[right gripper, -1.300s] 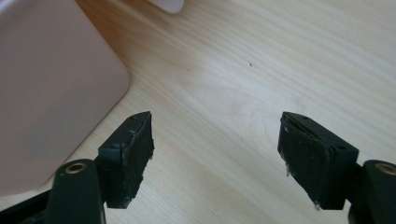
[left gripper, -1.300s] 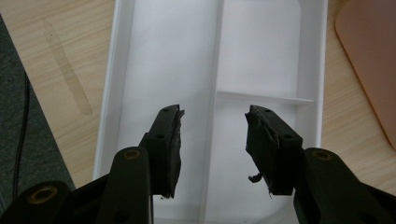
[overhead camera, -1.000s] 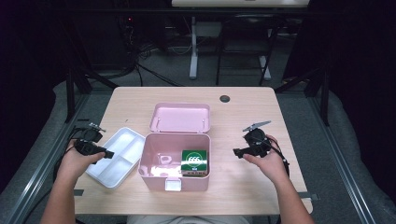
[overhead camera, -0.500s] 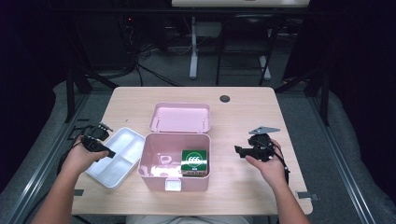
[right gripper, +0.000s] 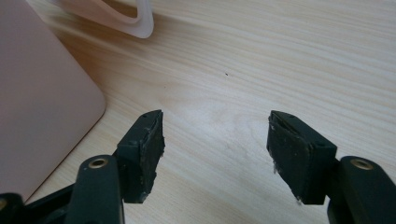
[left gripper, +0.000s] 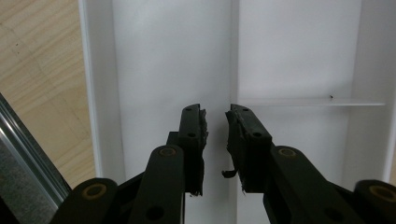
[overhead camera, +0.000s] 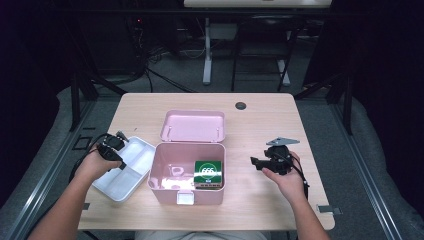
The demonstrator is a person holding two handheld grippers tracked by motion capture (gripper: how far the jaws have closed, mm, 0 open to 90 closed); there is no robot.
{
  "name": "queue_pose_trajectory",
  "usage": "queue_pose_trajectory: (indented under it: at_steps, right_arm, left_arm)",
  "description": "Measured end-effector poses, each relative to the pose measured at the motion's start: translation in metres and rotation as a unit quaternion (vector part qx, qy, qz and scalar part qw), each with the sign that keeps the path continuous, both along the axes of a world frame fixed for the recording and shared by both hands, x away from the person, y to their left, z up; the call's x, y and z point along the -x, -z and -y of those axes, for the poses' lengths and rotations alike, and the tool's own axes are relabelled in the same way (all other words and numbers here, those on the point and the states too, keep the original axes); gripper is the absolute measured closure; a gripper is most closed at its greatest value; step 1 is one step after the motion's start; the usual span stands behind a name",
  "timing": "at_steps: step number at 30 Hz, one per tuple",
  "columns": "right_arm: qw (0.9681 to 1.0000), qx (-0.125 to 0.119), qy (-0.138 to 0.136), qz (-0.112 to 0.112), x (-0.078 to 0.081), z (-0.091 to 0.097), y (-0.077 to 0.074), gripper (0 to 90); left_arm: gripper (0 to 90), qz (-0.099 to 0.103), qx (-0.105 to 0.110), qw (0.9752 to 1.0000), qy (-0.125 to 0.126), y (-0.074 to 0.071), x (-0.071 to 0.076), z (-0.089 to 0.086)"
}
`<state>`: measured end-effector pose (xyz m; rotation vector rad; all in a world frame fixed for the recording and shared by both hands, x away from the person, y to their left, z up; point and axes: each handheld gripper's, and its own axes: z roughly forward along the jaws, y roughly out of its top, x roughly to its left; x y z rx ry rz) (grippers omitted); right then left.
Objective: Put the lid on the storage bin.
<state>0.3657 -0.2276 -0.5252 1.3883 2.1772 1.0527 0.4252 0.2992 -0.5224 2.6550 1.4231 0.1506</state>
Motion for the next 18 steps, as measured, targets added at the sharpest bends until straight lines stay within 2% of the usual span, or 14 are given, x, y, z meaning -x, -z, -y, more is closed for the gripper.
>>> queue_pose_trajectory:
  at_steps: [4,5,8,13,18]
  right_arm:
    - [0.9999,-0.008,0.009,-0.002,0.0,0.003,0.002,43.7]
    - [0.9998,-0.012,0.015,-0.009,0.0,0.004,0.002,44.8]
    - [0.9992,-0.025,0.025,-0.017,0.0,0.007,0.004,45.9]
    - [0.9987,-0.035,0.03,-0.022,-0.001,0.008,0.006,46.2]
    - [0.9985,-0.035,0.033,-0.028,-0.001,0.01,0.006,46.9]
  left_arm:
    - [75.3,-0.005,0.007,1.0,0.004,-0.003,0.002,0.0]
    - [75.4,-0.007,0.008,0.9999,0.005,-0.004,0.002,0.001]
    - [76.6,-0.012,0.009,0.9998,0.01,-0.004,0.002,0.002]
    - [78.6,-0.019,0.005,0.9997,0.012,0.001,0.0,0.004]
    - [82.4,-0.033,-0.006,0.9993,0.019,0.007,-0.001,0.008]
